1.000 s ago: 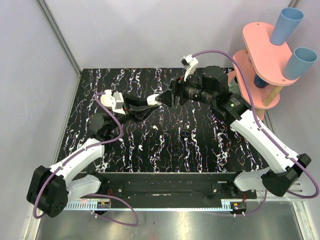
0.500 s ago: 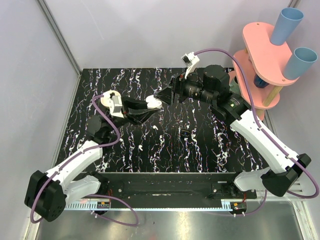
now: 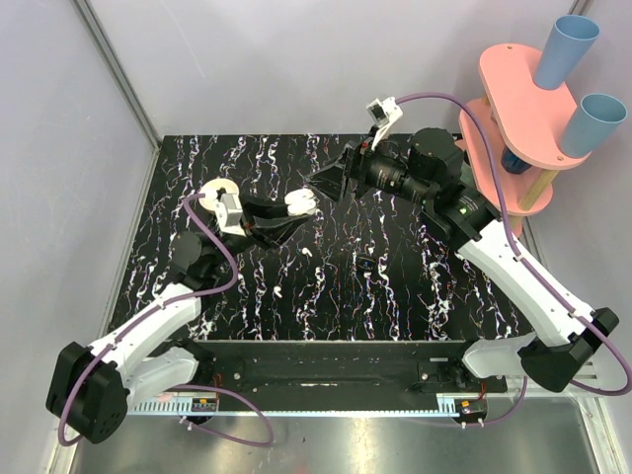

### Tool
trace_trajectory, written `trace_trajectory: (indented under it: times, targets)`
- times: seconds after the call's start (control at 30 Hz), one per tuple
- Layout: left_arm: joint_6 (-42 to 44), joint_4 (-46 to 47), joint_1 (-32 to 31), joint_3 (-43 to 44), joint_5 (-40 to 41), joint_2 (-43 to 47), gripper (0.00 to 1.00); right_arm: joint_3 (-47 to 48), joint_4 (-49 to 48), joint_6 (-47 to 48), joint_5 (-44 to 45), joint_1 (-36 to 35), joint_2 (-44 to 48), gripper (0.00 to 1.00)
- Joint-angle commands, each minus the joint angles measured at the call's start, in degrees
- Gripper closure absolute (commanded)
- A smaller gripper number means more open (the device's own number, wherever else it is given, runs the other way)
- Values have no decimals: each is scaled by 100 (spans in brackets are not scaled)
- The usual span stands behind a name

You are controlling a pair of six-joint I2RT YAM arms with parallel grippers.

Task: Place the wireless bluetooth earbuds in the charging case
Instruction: Open the charging case, then pick up the right earbud from the center of the board.

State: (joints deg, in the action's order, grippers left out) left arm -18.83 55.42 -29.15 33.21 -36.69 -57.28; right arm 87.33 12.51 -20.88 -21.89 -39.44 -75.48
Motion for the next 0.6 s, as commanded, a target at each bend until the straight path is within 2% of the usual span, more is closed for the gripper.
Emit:
trace_trajectory:
  times: [0.0,0.07,0.1,0.17,0.27,0.3,0.37,0.5,0.57]
  targets:
    - [213,22,-3,-51,206,296,100,-49,-259,-91,751,-2,227,14]
    - [344,-188,23,-87,285,471,100,-119,30,-257,1360,50,236,14]
    - [406,-294,32,-113,320,559,100,-154,145,-389,2007,94,244,14]
    - [590,-661,102,-131,408,813,100,-399,461,-1099,2591,427,280,16]
    - [845,-1259,260,-87,408,1156,100,-804,436,-1506,2147,1024,210,19]
    - [881,-1375,313,-87,391,1253,100,-840,462,-1471,1640,1096,-8,20]
    - [951,-1621,444,-95,390,1498,100,-832,576,-1147,1146,1158,-290,22]
    - [1013,-1894,568,-96,381,1816,100,-560,822,-330,-427,1149,-1369,26]
    - [1048,-2035,577,-78,399,1947,100,-245,1217,135,-675,1149,-1731,28]
